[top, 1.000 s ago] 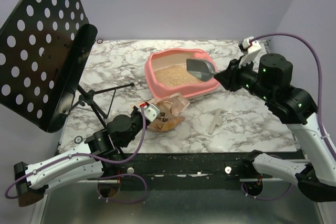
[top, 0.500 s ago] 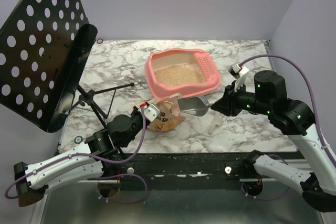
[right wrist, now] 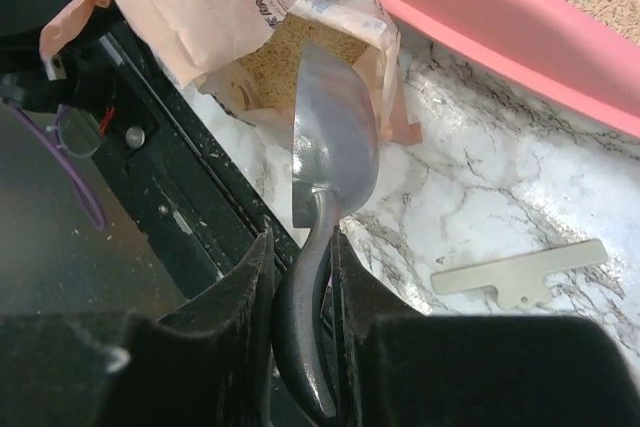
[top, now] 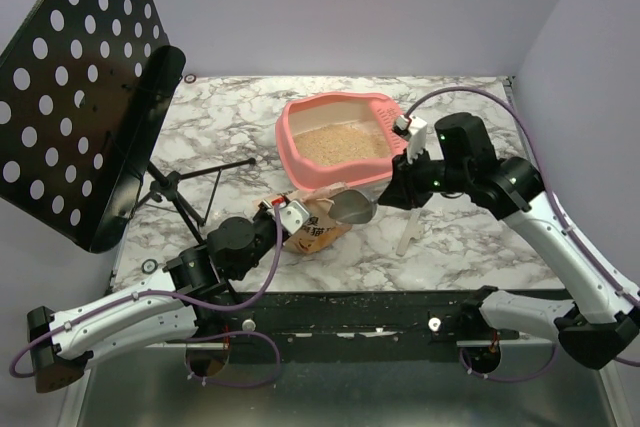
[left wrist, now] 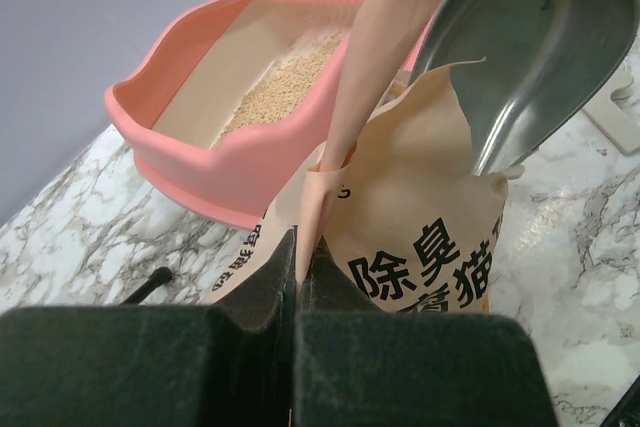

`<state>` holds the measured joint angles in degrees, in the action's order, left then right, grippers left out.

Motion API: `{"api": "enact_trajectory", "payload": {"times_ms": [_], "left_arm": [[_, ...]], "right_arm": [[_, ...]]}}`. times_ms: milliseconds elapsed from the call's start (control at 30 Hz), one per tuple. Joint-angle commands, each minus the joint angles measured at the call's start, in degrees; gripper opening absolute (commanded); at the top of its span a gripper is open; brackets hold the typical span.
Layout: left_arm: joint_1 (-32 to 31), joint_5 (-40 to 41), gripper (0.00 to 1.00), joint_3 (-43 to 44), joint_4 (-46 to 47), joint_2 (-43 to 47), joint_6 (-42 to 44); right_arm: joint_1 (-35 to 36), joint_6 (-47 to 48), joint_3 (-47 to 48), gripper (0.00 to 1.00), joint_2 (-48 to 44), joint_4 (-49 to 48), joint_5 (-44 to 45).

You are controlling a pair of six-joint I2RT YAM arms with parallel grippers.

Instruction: Fill the litter box with clean litter

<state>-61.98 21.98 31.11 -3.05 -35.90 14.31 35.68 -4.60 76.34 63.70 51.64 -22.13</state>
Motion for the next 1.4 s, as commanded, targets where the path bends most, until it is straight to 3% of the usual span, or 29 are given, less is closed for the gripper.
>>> {"api": "enact_trajectory", "payload": {"times_ms": [0,367,533,733,1067,1200,1367], "left_arm": [[-0.25,-2.81,0.00,1.93,2.26,-0.05,-0.86],[-0.25,-4.58,0.00,2.20,2.43,-0.05,-2.00],[-0.25,-4.40,0.00,2.37,2.26,-0.05,-2.00],[-0.25,-3.96,0.00,2.20,2.26,-0.22,-1.74],[-0.25,-3.61,0.00,2.02,2.26,-0.49,-1.47],[-0.25,-3.43,0.00,2.02,2.08,-0.49,-1.39],[-0.25,-3.08,0.00,1.93,2.17,-0.31,-1.21]], "right_arm": [[0.44,2.06,0.75,0.00,4.22,-0.65,-3.79],[0.44,-11.74,-6.28,0.01,17.67,-19.02,-3.80],[0.44,-16.04,-10.58,0.00,21.55,-26.74,-9.32],[0.35,-29.30,-21.82,0.00,21.91,-48.15,-20.31],[0.27,-52.59,-37.83,0.00,19.97,-87.99,-28.49],[0.18,-56.56,-40.03,0.00,17.78,-93.99,-28.85],[-0.44,-57.97,-41.61,0.00,13.56,-94.79,-28.76]]}}
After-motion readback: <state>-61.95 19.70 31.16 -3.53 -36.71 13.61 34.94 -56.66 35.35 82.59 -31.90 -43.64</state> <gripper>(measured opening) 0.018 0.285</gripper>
